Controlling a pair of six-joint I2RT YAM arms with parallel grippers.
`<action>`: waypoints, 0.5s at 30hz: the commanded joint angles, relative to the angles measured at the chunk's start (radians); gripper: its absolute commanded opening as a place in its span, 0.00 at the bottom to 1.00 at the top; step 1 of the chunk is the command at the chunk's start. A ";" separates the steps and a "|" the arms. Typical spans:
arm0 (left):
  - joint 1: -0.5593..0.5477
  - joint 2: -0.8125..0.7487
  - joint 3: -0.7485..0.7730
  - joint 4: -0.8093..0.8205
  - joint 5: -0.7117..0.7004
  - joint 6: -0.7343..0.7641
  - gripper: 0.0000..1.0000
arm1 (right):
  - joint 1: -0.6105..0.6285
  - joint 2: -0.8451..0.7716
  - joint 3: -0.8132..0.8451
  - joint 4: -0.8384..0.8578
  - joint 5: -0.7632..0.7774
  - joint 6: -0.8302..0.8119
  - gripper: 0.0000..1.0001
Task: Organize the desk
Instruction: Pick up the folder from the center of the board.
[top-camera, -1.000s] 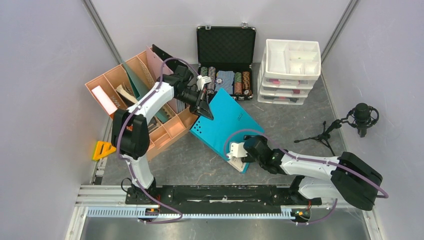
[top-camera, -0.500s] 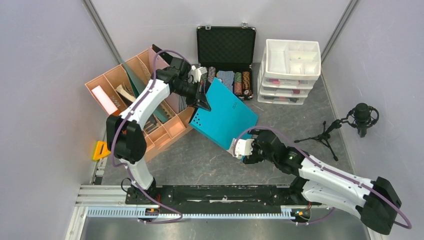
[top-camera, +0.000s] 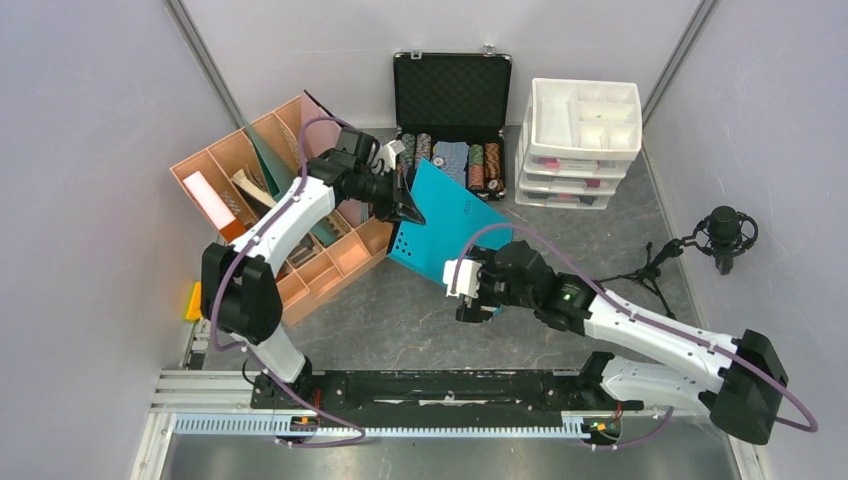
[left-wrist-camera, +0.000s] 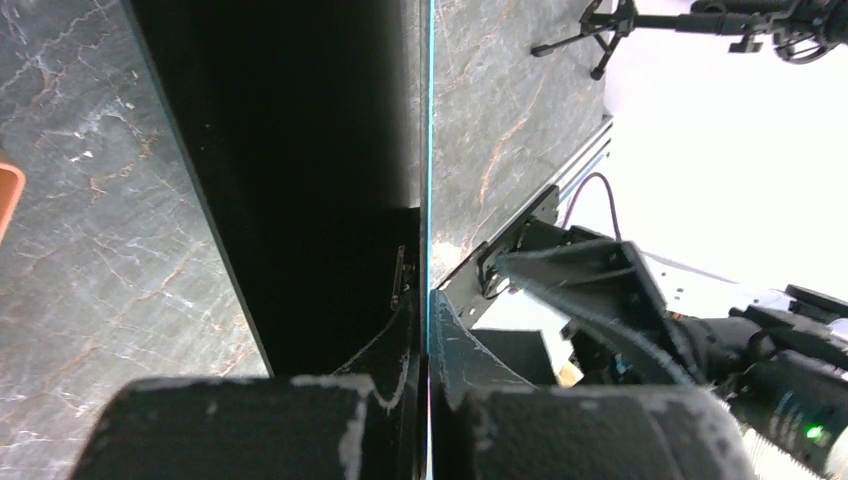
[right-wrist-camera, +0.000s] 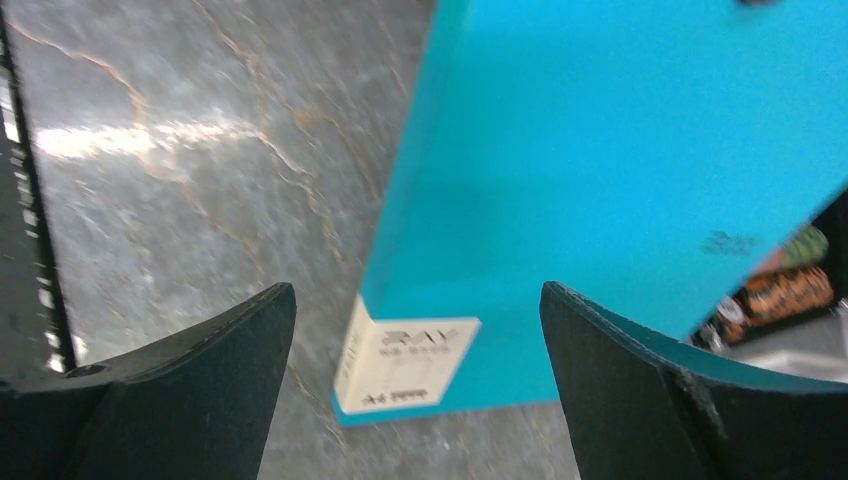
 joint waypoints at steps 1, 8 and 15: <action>0.010 -0.077 -0.030 0.097 0.016 -0.132 0.02 | 0.072 0.067 0.071 0.081 -0.044 0.092 0.98; 0.016 -0.119 -0.101 0.176 0.068 -0.240 0.02 | 0.131 0.188 0.123 0.129 0.124 0.157 0.98; 0.022 -0.181 -0.193 0.281 0.129 -0.355 0.02 | 0.165 0.257 0.129 0.210 0.442 0.167 0.98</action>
